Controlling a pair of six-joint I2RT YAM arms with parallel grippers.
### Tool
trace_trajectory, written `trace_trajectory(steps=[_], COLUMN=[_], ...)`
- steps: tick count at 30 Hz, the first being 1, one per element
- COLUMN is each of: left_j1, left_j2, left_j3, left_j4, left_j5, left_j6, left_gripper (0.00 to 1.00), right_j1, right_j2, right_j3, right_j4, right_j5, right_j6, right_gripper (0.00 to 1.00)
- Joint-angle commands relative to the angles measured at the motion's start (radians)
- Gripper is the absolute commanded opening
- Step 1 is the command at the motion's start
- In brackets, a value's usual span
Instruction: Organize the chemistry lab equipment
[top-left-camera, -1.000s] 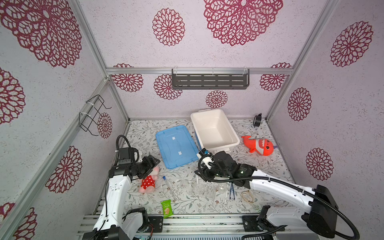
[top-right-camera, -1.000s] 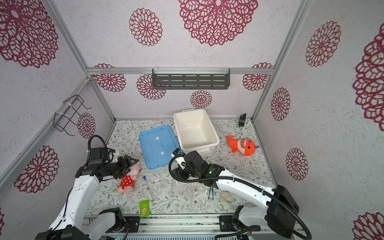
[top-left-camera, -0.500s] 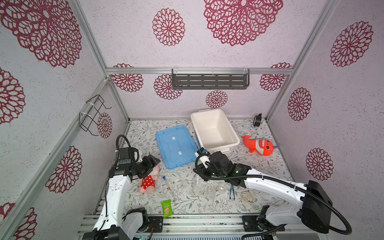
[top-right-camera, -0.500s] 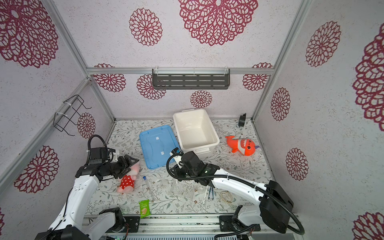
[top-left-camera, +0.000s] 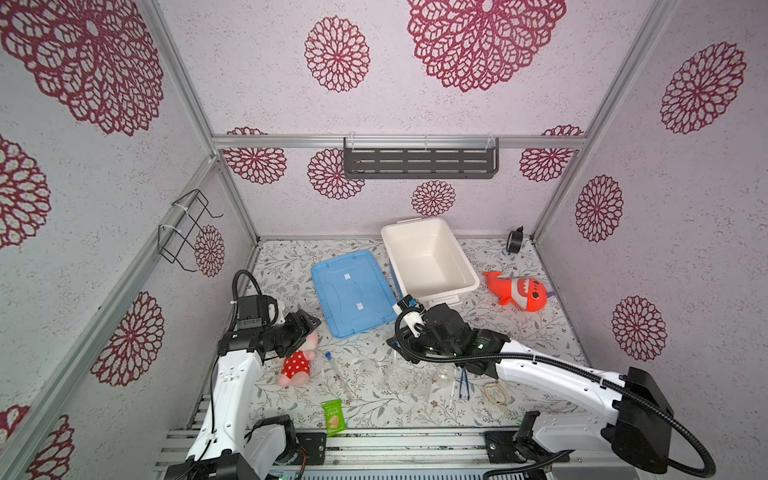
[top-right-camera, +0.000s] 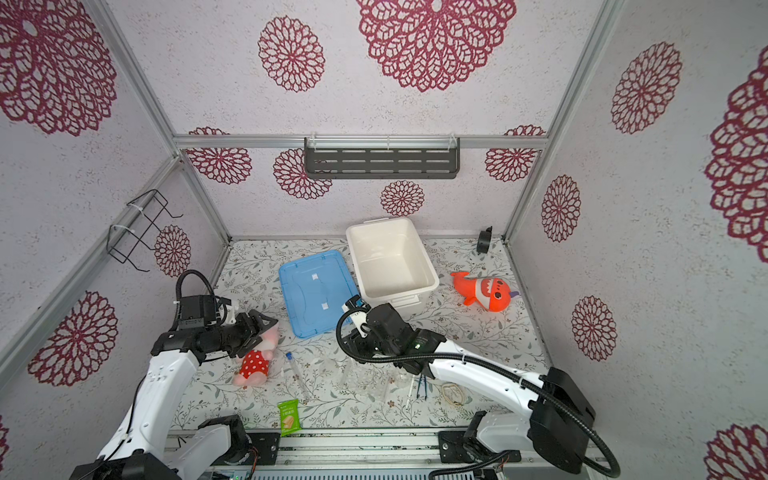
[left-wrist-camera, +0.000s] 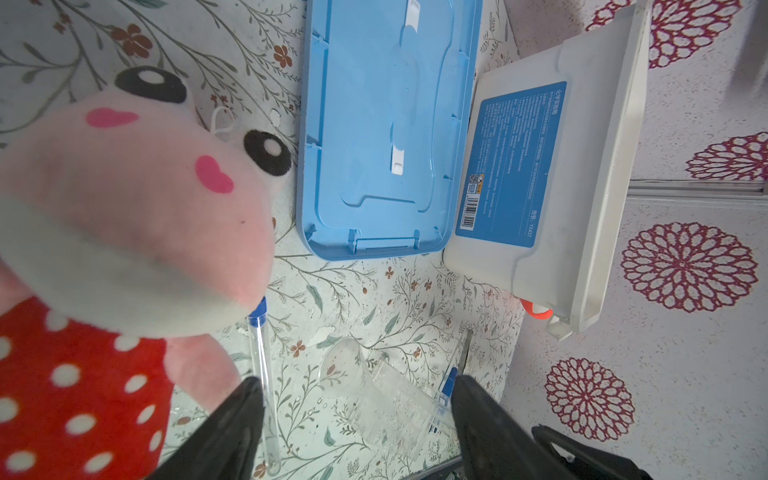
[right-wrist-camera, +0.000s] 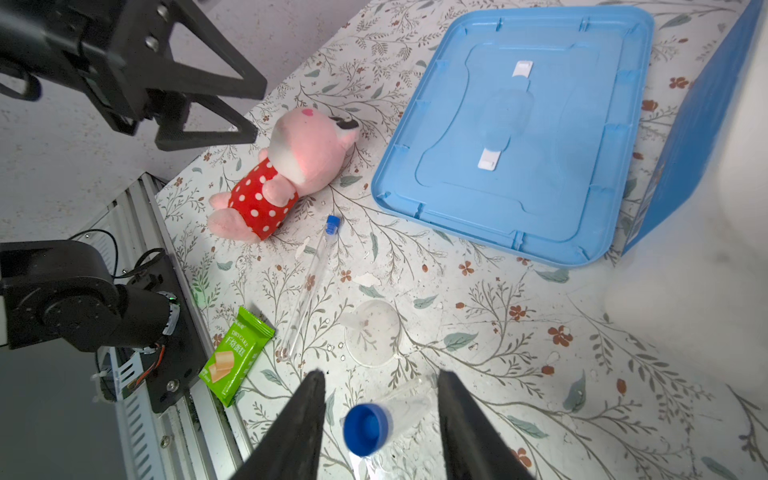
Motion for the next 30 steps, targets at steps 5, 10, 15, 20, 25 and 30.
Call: trace_trajectory(steps=[5, 10, 15, 20, 25, 30], left_j1=[-0.002, -0.001, -0.001, -0.001, -0.001, -0.001], left_j2=[-0.008, -0.011, 0.001, 0.022, 0.035, 0.036], left_j3=[0.017, 0.044, 0.05, 0.058, 0.061, 0.049], left_j4=[-0.024, -0.078, -0.081, -0.083, -0.08, -0.067], left_j5=[-0.011, -0.084, -0.073, -0.06, -0.052, -0.045], left_j6=[0.018, 0.044, 0.057, 0.065, 0.069, 0.063], left_gripper=[0.75, 0.76, 0.76, 0.76, 0.76, 0.76], right_j1=[0.03, 0.075, 0.037, 0.021, 0.023, 0.023], right_j2=[0.047, 0.177, 0.234, 0.287, 0.297, 0.299], right_j3=[0.246, 0.438, 0.482, 0.496, 0.502, 0.488], right_j4=[-0.188, -0.459, -0.596, -0.646, -0.628, -0.641], right_j5=[0.034, 0.244, 0.26, 0.164, 0.076, 0.089], right_j6=[-0.051, -0.003, 0.097, 0.131, 0.209, 0.222], right_gripper=[0.48, 0.49, 0.56, 0.55, 0.46, 0.43])
